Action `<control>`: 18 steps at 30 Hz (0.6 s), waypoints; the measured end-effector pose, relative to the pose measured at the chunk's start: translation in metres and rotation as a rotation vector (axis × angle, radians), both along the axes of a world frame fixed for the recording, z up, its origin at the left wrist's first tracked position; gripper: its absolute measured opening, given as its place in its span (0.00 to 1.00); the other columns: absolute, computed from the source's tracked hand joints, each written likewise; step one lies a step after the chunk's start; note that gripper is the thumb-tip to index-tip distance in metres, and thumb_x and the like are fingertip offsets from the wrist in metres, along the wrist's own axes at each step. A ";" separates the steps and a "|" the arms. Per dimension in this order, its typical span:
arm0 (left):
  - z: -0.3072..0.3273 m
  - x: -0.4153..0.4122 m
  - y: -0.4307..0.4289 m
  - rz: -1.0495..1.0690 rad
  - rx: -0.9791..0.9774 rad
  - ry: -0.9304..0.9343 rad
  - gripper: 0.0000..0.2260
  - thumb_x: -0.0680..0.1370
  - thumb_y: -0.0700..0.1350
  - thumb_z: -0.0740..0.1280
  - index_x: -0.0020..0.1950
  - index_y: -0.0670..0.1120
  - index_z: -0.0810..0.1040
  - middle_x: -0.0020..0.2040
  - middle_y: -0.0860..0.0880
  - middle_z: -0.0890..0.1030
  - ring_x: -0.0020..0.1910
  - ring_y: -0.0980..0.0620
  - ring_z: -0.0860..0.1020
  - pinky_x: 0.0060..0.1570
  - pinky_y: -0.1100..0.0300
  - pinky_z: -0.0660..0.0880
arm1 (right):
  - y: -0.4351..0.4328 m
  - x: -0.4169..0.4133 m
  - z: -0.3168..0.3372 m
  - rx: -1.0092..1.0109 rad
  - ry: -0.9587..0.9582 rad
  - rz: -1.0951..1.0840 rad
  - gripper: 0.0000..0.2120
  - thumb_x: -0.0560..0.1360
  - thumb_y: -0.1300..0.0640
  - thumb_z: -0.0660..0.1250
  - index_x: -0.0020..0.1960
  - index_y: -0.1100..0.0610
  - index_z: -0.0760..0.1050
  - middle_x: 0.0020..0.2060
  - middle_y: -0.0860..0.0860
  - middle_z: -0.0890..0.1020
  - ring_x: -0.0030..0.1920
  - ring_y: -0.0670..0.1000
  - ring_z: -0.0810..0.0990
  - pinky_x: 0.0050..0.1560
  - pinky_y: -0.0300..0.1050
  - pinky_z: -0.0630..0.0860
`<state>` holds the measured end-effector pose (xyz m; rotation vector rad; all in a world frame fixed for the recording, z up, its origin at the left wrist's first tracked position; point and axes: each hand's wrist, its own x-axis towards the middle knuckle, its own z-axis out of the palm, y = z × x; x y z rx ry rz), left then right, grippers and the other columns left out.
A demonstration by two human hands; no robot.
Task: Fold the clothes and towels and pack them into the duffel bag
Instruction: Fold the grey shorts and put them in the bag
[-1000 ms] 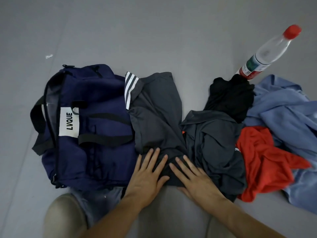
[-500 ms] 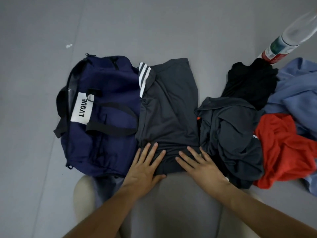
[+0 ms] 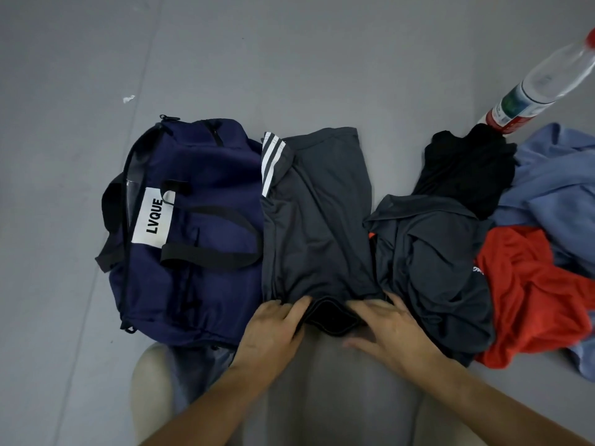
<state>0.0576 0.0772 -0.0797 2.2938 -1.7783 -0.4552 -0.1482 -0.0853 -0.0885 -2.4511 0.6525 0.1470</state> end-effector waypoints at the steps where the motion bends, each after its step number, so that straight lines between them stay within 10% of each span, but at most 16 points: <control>1: 0.002 0.001 0.002 -0.005 0.011 0.033 0.28 0.71 0.47 0.76 0.67 0.52 0.69 0.38 0.53 0.80 0.37 0.51 0.78 0.42 0.56 0.79 | 0.002 -0.002 -0.003 -0.045 -0.053 0.037 0.20 0.76 0.35 0.60 0.61 0.46 0.74 0.48 0.41 0.83 0.54 0.43 0.80 0.75 0.46 0.56; 4: 0.016 0.008 0.003 0.121 0.053 0.201 0.24 0.76 0.55 0.66 0.71 0.61 0.62 0.40 0.53 0.81 0.38 0.52 0.79 0.39 0.55 0.79 | 0.001 0.010 0.011 0.102 -0.095 -0.106 0.22 0.76 0.32 0.58 0.49 0.49 0.77 0.37 0.43 0.81 0.43 0.43 0.79 0.65 0.34 0.67; 9: 0.022 0.025 -0.030 0.468 0.009 0.479 0.30 0.78 0.61 0.65 0.76 0.67 0.54 0.51 0.49 0.84 0.46 0.52 0.83 0.48 0.52 0.80 | -0.024 0.044 0.026 0.213 -0.010 -0.365 0.19 0.76 0.33 0.61 0.55 0.48 0.72 0.33 0.45 0.79 0.35 0.46 0.79 0.39 0.47 0.76; 14: 0.007 0.036 -0.060 0.465 0.222 0.168 0.33 0.76 0.70 0.56 0.79 0.62 0.53 0.57 0.47 0.81 0.50 0.46 0.81 0.47 0.48 0.80 | -0.034 0.057 0.005 -0.146 0.013 -0.292 0.21 0.80 0.49 0.66 0.70 0.53 0.69 0.55 0.52 0.80 0.50 0.56 0.81 0.48 0.54 0.80; 18: 0.012 0.027 -0.059 0.148 -0.157 -0.136 0.21 0.81 0.53 0.63 0.73 0.51 0.70 0.63 0.49 0.75 0.57 0.45 0.77 0.52 0.48 0.76 | -0.014 0.037 -0.014 -0.392 -0.130 0.065 0.25 0.80 0.51 0.63 0.76 0.56 0.68 0.75 0.54 0.69 0.74 0.57 0.67 0.70 0.56 0.69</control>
